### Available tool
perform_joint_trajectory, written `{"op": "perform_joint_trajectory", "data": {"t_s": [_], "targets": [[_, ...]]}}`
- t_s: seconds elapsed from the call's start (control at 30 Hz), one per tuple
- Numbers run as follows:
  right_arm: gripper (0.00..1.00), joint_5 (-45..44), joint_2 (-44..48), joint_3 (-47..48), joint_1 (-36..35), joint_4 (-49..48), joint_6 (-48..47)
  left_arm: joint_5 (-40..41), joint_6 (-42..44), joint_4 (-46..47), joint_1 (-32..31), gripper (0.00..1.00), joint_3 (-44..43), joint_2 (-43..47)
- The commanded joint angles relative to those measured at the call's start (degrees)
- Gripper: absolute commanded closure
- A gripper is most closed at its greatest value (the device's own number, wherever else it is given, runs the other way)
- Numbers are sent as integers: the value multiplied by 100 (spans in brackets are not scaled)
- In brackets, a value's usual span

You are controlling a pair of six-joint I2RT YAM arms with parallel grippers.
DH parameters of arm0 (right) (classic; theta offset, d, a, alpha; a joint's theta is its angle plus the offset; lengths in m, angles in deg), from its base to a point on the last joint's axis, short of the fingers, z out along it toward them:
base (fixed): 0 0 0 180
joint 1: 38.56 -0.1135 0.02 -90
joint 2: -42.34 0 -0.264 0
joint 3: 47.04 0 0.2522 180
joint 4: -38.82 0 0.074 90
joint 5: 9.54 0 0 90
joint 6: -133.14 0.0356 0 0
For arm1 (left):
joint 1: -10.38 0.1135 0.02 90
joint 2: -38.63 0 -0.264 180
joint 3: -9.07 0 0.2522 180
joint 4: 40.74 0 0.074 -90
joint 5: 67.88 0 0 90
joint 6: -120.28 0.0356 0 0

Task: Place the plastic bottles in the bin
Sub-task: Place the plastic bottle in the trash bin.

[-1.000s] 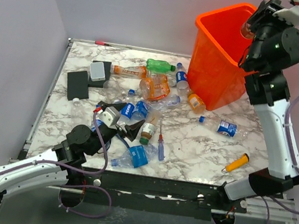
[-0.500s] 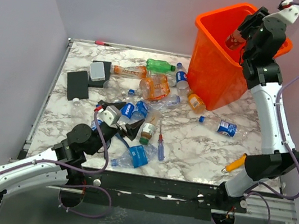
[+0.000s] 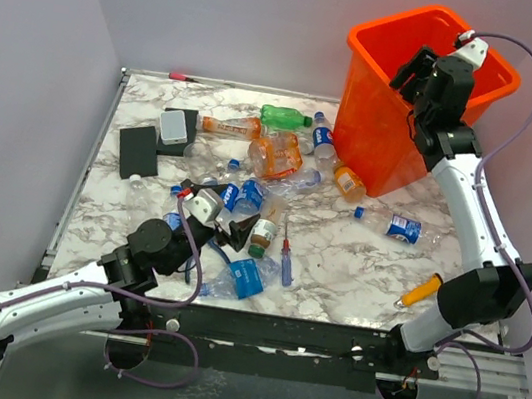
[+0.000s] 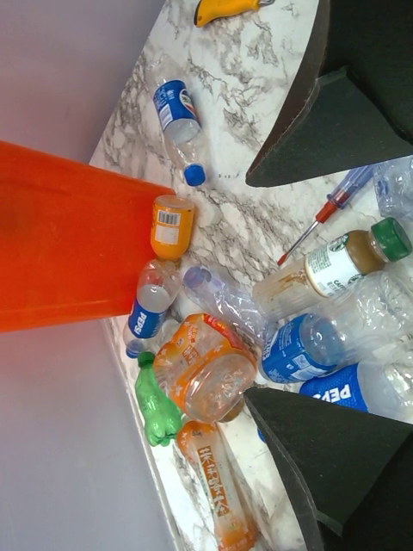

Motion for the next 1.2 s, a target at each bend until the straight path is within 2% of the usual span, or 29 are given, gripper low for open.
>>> {"op": "perform_joint_trajectory", "data": {"t_s": [0.0,0.2,0.33,0.43,0.53,0.67,0.73,0.8,0.93,1.17], "targets": [[29,284,495,-139,17,-273,-6,66,40,-106,8,1,-215,-82],[22,510,733,279,11,-31,-114,139,57,-122,11,1,-209,-103],[20,981,1271,397,0,42,-98,208,83,-122,8,1,-201,-134],[19,1689,1820,198,-2,67,-15,222,91,-122,11,1,-201,-210],[19,2828,2324,-142,-17,212,48,202,92,-137,10,1,-230,-370],[19,3830,3085,-1214,-71,335,338,193,52,-323,12,1,-387,-676],[19,3948,3600,-2066,-72,230,519,251,-18,-485,8,1,-512,-861],[19,3937,4130,-3078,-54,175,660,335,-89,-620,11,1,-618,-1025],[19,3676,4930,-4407,-70,389,919,463,-136,-666,15,1,-703,-1233],[18,2797,5755,-5848,-70,727,1679,80,-447,-1374,48,1,-1220,-1897]]}}
